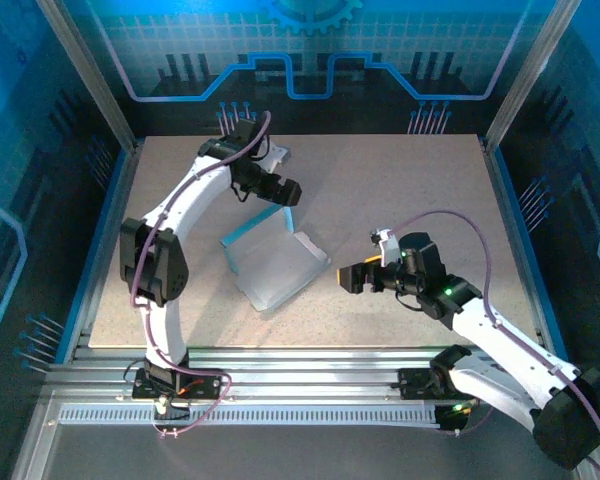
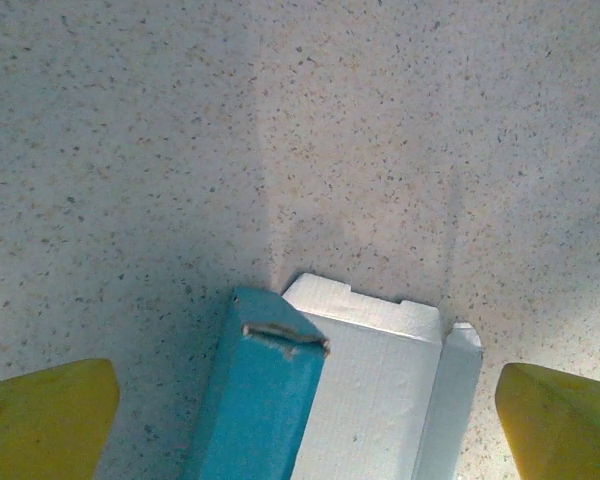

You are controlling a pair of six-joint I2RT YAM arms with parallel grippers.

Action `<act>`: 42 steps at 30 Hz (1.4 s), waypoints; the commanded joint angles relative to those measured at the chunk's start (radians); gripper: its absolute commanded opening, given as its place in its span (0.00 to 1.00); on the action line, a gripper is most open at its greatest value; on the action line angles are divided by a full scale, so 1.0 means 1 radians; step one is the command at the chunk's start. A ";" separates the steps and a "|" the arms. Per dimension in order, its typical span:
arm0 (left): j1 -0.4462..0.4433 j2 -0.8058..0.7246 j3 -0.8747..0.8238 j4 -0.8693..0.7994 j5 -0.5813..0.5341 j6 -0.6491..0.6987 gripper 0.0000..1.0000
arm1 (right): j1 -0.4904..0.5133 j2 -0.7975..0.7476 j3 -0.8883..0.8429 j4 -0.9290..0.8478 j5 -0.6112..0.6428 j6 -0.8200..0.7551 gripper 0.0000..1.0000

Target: Fold the paper box

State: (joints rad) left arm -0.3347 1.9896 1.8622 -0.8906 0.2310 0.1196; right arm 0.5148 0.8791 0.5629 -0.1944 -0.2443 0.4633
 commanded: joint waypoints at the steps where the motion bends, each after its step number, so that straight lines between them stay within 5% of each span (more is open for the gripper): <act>1: -0.028 0.062 0.058 -0.067 -0.051 0.042 0.97 | -0.010 -0.016 -0.017 -0.020 -0.012 -0.011 1.00; 17: -0.049 0.130 0.112 -0.117 -0.106 0.086 0.77 | -0.016 -0.034 -0.031 -0.030 -0.006 -0.014 1.00; 42: -0.053 0.184 0.133 -0.122 -0.110 0.131 0.66 | -0.027 -0.028 -0.055 -0.011 -0.017 -0.007 1.00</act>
State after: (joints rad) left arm -0.3779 2.1540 1.9633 -0.9905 0.1268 0.2211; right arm 0.5007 0.8486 0.5251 -0.2153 -0.2451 0.4637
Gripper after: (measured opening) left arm 0.659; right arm 0.999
